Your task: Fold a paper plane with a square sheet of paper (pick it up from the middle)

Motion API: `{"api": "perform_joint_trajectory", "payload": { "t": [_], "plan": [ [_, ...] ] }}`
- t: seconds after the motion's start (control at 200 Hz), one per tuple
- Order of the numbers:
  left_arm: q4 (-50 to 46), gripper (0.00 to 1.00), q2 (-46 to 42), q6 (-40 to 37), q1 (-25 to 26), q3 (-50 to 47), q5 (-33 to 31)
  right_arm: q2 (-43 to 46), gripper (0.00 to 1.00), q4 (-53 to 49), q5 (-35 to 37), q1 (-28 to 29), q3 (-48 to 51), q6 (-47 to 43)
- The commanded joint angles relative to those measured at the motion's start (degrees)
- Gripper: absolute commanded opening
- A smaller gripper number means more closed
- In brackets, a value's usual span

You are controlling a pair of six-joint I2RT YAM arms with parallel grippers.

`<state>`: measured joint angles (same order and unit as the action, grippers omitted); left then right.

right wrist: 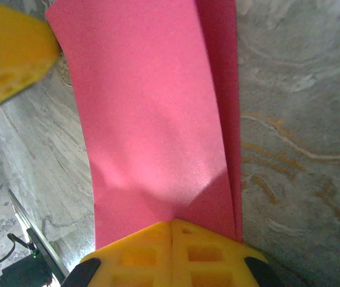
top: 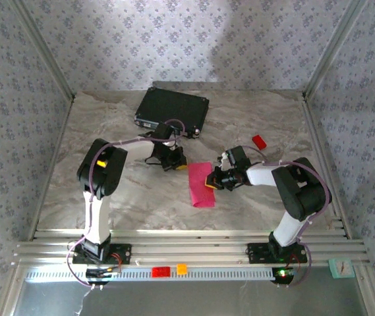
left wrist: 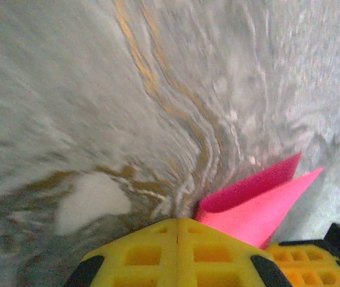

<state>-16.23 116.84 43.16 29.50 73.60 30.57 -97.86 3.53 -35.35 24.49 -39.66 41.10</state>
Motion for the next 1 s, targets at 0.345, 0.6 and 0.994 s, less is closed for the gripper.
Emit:
{"api": "perform_joint_trajectory", "payload": {
  "t": [0.345, 0.6, 0.994],
  "plan": [
    [5.5, 0.0, -3.4, -3.8, 3.9, 0.8, 6.8, -3.4, 0.0, -11.5, 9.2, -0.5, 3.9, 0.4],
    [4.8, 0.0, 3.0, -4.9, 3.8, 3.2, 5.6, -3.6, 0.0, -11.6, 9.3, -0.5, 3.9, 0.3],
    [7.0, 0.0, 5.0, -5.2, -1.5, 0.8, 0.6, -3.3, 0.0, -10.7, 9.3, -0.5, 5.2, 0.9]
  ]
}}
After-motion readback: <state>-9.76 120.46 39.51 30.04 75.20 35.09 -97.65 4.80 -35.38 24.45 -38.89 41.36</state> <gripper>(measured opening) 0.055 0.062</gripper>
